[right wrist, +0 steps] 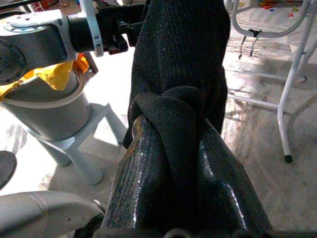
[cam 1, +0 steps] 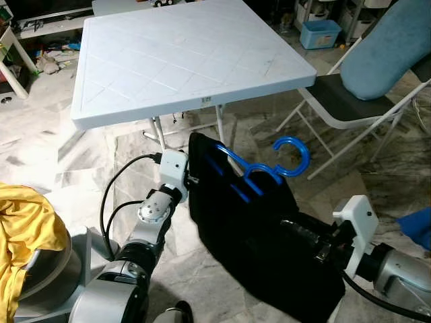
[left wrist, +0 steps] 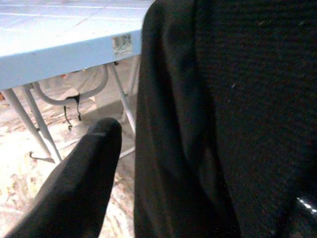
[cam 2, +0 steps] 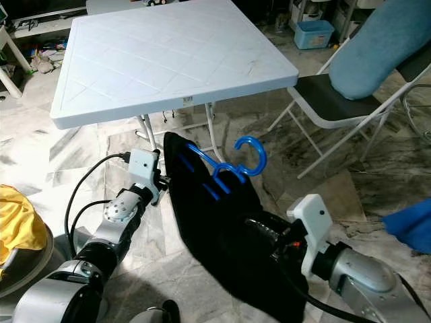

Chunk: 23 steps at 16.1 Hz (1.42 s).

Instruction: Hang hanger

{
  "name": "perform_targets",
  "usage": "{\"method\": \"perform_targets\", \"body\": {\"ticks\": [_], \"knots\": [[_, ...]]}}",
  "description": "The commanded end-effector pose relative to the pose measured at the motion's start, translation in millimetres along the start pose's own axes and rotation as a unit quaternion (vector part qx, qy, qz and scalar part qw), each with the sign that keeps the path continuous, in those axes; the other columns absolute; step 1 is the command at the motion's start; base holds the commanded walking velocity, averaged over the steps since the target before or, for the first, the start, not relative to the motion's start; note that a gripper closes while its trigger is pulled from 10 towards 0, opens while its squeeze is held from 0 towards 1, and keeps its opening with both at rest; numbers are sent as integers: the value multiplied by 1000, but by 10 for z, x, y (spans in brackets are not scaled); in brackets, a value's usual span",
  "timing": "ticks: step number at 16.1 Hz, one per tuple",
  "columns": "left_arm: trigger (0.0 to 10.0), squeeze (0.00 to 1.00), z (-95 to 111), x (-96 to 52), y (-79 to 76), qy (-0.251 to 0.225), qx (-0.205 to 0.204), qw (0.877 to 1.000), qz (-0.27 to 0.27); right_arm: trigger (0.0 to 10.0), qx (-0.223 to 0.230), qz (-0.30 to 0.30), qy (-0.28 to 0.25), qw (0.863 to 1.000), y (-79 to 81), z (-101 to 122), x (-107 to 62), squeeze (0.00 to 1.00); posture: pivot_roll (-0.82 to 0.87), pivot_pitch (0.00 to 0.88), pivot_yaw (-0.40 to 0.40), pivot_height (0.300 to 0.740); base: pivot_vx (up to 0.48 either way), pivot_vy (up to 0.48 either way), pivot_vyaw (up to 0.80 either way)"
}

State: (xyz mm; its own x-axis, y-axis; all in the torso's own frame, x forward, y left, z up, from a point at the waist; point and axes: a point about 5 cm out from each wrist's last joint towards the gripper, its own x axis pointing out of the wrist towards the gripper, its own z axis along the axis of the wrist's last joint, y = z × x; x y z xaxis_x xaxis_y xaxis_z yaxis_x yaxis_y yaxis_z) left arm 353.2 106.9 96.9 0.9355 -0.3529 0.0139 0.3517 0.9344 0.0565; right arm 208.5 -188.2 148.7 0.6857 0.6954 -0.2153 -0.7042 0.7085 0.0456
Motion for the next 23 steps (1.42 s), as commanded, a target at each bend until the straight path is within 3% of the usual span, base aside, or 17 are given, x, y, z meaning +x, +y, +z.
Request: {"method": "perform_targets", "body": {"ticks": [1, 5, 8, 12, 14, 17, 23], "knots": [[0, 0, -16, -10, 33, 2, -4, 1000, 5, 10000, -11, 15, -19, 1000, 50, 104, -33, 0, -221, 152, 58, 740, 0, 0, 0], [0, 0, -20, -24, 84, 3, -2, 1000, 8, 10000, -13, 20, -9, 1000, 51, 102, -92, 0, -226, 151, 59, 740, 0, 0, 0], [0, 0, 32, -4, 103, -8, -3, 1000, 1, 10000, -36, -8, 20, 999, -29, 4, -93, 0, -233, 151, 61, 740, 0, 0, 0], [0, 0, 342, 97, 377, -48, -5, 998, 43, 10000, -80, -30, 97, 992, -91, -281, -175, 0, -238, 146, 55, 740, 0, 0, 0], [0, 0, 427, 127, 461, -51, -8, 997, 53, 10000, -92, -26, 114, 989, -110, -303, -243, 0, -243, 143, 57, 740, 0, 0, 0], [0, 0, 390, 127, 579, -16, -36, 997, 72, 10000, -86, 11, 86, 992, -76, -106, -389, 0, -253, 143, 62, 740, 0, 0, 0], [0, 0, 9, 43, 367, 65, -96, 992, 38, 10000, -59, -3, -63, 996, -232, 473, -556, 0, -269, 145, 64, 740, 0, 0, 0]]}}
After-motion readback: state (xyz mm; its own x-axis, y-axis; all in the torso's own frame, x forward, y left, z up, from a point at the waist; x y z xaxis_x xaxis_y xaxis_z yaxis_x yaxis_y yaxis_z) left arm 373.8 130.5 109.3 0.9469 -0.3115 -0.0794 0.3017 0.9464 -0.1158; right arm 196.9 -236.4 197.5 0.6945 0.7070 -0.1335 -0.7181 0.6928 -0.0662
